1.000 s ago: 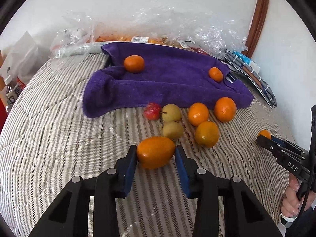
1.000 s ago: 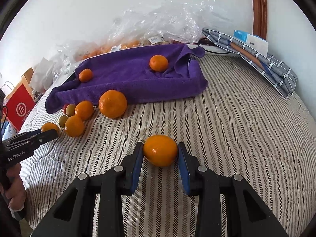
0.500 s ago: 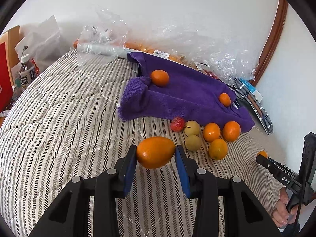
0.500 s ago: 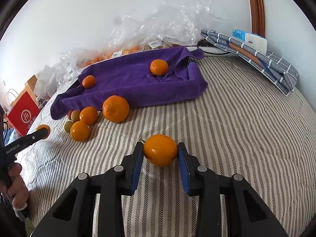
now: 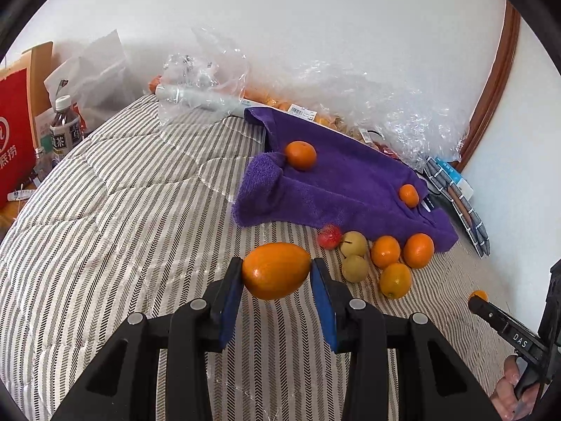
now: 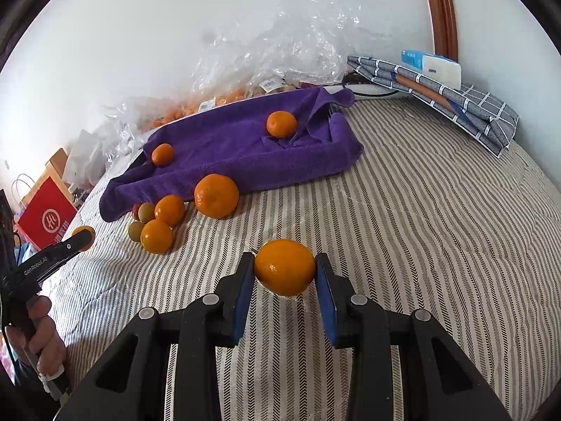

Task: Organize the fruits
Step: 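Carry the oval orange onto the purple towel with the left tool while the right tool carries its tangerine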

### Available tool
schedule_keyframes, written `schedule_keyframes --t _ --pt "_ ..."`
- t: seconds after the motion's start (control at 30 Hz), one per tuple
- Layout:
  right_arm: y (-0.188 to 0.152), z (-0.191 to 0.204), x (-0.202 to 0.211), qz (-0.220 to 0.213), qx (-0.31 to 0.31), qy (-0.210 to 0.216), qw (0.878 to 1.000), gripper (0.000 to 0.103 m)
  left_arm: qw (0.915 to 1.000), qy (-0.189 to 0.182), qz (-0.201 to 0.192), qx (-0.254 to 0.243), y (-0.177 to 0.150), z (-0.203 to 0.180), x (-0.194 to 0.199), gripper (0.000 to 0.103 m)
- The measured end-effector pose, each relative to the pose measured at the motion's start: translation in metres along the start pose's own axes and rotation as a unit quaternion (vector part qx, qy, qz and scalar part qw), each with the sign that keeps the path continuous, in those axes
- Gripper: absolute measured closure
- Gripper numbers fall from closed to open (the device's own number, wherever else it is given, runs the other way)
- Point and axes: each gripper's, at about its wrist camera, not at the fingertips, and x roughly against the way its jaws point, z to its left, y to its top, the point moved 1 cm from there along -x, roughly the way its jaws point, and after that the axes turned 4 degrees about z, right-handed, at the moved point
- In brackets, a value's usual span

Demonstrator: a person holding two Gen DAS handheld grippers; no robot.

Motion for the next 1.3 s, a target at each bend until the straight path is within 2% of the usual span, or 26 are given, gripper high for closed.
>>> schedule_keyframes --t 0.53,0.67,0.73,1.07,1.17,1.3 --pt "0.011 0.024 0.009 -0.01 0.023 0.014 1.0 0.069 1.0 0.006 0.001 0.0 -0.001 0.0 -0.001 0.066" --pt "0.02 0.026 0.013 -0.021 0.027 0.016 0.999 0.069 1.0 -0.004 -0.002 0.007 0.002 0.0 0.004 0.066" --pt "0.027 0.027 0.013 -0.028 0.03 0.018 0.999 0.069 0.9999 -0.013 -0.003 0.006 0.006 -0.002 0.007 0.066" --pt "0.07 0.035 0.007 -0.063 0.041 0.035 0.997 0.069 0.9987 0.006 -0.039 -0.032 0.051 -0.023 0.023 0.066" --pt "0.083 0.036 0.004 -0.076 0.042 0.04 0.995 0.069 0.9974 0.022 -0.05 -0.047 0.064 -0.027 0.02 0.066" --pt "0.097 0.034 -0.004 -0.082 0.035 0.049 0.995 0.069 0.9975 0.017 -0.044 -0.053 0.076 -0.028 0.005 0.066"
